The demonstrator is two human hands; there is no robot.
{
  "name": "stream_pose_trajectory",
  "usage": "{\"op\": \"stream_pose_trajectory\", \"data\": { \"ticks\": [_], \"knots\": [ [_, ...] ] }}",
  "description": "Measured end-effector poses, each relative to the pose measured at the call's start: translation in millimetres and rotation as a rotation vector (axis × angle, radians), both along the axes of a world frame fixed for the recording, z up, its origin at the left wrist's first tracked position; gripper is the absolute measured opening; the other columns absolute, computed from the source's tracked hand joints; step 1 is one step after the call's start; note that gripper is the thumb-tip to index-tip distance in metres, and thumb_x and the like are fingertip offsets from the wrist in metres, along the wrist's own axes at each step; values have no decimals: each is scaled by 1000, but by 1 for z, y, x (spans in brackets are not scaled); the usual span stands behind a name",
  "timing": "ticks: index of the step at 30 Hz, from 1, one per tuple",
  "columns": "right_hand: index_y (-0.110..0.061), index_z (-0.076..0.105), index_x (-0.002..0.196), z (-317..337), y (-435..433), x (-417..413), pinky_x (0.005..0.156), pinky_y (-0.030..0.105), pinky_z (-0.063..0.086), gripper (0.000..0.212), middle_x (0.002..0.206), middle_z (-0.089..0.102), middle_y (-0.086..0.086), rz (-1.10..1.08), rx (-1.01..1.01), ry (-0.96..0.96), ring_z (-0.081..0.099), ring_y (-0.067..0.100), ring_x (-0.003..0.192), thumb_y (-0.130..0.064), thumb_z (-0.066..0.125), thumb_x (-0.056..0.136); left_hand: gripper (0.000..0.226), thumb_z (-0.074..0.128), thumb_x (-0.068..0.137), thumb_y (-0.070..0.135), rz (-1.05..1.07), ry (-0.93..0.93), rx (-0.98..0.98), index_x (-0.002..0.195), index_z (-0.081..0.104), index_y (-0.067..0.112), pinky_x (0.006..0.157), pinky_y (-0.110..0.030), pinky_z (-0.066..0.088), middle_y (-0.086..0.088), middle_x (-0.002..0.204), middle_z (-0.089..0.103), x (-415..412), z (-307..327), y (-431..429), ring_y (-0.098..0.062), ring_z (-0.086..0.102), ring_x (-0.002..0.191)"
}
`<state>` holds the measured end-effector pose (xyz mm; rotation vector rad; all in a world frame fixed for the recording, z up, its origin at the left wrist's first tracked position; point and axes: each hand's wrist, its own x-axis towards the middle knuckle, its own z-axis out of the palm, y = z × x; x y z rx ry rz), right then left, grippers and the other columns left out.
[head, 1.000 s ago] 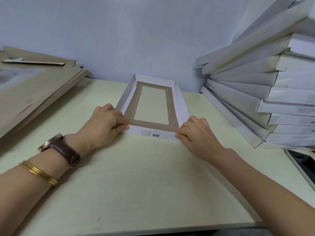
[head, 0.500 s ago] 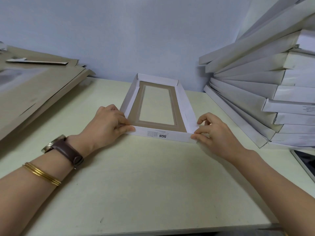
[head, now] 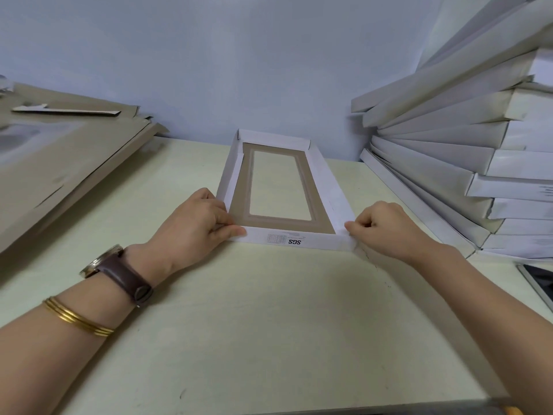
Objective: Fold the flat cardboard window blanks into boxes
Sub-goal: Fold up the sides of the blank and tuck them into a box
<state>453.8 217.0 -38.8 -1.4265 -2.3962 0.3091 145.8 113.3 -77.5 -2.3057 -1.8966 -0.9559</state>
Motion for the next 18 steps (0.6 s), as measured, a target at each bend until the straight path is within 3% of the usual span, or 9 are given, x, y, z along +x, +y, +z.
{"op": "stream_pose_trajectory", "data": {
  "ticks": [4, 7, 10, 14, 18],
  "knots": [
    [-15, 27, 48, 7, 8, -8, 54, 29, 19, 44, 50, 24, 3, -104, -79, -67, 23, 19, 55, -11, 60, 78, 37, 62, 87, 43, -27, 28, 20, 68, 72, 13, 66, -21, 33, 3, 66, 59, 6, 0, -1, -17, 38, 80],
    [5, 47, 54, 16, 18, -12, 57, 26, 23, 29, 53, 39, 16, -194, -174, -122, 29, 20, 60, -10, 63, 72, 35, 63, 87, 41, -36, 31, 32, 68, 72, 13, 64, -21, 32, 5, 65, 58, 7, 1, -1, -17, 38, 78],
    [9, 50, 65, 23, 28, -22, 59, 28, 26, 25, 67, 44, 8, -230, -222, -212, 34, 21, 64, -8, 67, 67, 34, 64, 87, 41, -38, 38, 40, 69, 73, 14, 63, -19, 30, 6, 65, 57, 6, 0, 0, -15, 37, 76],
    [-9, 40, 56, 23, 35, -39, 50, 23, 28, 29, 61, 41, 5, -246, -187, -294, 36, 22, 52, -8, 65, 70, 37, 62, 88, 42, -36, 55, 38, 69, 72, 13, 62, -19, 30, 5, 63, 56, 6, 0, 0, -13, 37, 75],
    [-12, 42, 63, 16, 39, -51, 51, 22, 33, 27, 68, 46, 4, -271, -123, -371, 42, 20, 53, -17, 69, 66, 36, 63, 88, 41, -32, 58, 43, 68, 71, 12, 61, -19, 29, 3, 63, 56, 6, -1, 0, -14, 38, 74]
  ]
}}
